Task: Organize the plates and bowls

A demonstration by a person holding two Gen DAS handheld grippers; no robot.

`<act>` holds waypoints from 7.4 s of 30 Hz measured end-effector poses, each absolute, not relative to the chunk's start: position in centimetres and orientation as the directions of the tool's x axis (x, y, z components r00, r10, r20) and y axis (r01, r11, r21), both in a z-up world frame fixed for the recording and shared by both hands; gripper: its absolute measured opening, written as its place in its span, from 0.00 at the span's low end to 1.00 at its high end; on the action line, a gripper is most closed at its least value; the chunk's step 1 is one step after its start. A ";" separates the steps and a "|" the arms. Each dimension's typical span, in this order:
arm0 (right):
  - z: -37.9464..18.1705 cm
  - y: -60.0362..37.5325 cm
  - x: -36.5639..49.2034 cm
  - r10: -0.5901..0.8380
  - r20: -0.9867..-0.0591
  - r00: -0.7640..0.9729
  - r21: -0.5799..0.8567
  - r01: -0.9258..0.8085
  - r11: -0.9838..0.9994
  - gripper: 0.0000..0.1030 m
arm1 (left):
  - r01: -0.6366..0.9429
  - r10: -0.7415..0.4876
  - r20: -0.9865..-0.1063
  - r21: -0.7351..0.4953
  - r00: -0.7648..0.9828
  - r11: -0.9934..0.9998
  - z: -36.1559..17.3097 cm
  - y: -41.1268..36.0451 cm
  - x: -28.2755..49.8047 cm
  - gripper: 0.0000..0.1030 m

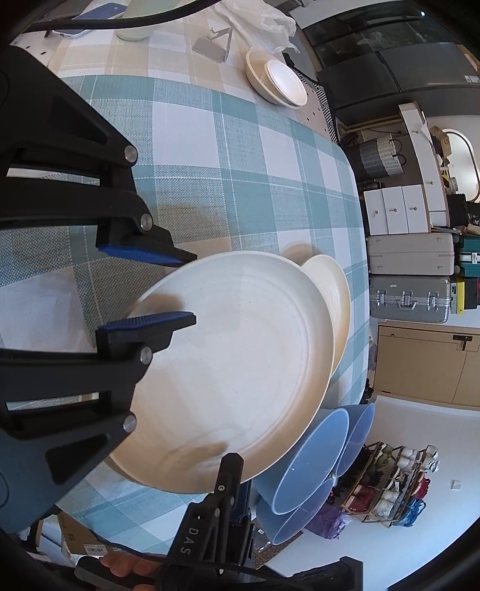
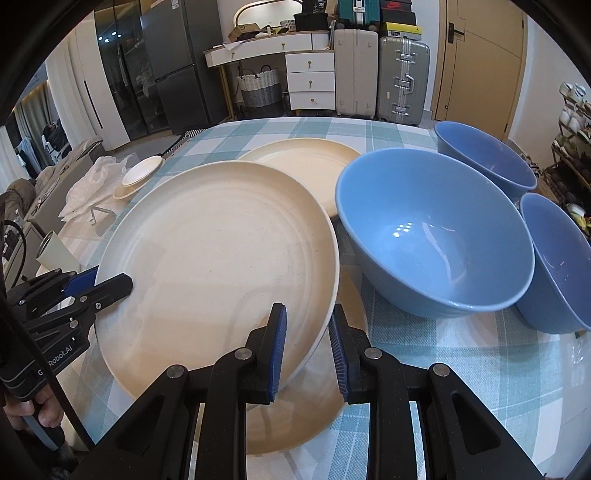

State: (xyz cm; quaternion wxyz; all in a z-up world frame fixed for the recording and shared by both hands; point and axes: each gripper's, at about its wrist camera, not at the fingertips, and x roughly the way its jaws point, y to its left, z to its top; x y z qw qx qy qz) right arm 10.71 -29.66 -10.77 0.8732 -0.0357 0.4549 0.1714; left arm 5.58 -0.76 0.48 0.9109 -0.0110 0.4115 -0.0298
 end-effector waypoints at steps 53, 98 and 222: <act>-14.4 -29.8 8.4 0.146 -0.845 0.514 -0.023 -0.308 0.951 0.25 | 0.147 -0.032 -0.819 0.064 0.572 0.987 -3.3 -3.7 6.4 0.26; 0.0 -37.2 9.8 0.365 -0.647 0.670 0.131 -0.373 0.918 0.99 | -0.007 -0.078 -0.674 -0.122 0.735 0.992 5.8 1.3 6.0 0.98; -13.2 -26.3 39.1 0.165 -0.950 0.265 -0.015 -0.566 0.824 0.28 | -0.065 -0.148 -0.865 -0.204 0.479 0.977 -4.9 2.8 29.6 0.20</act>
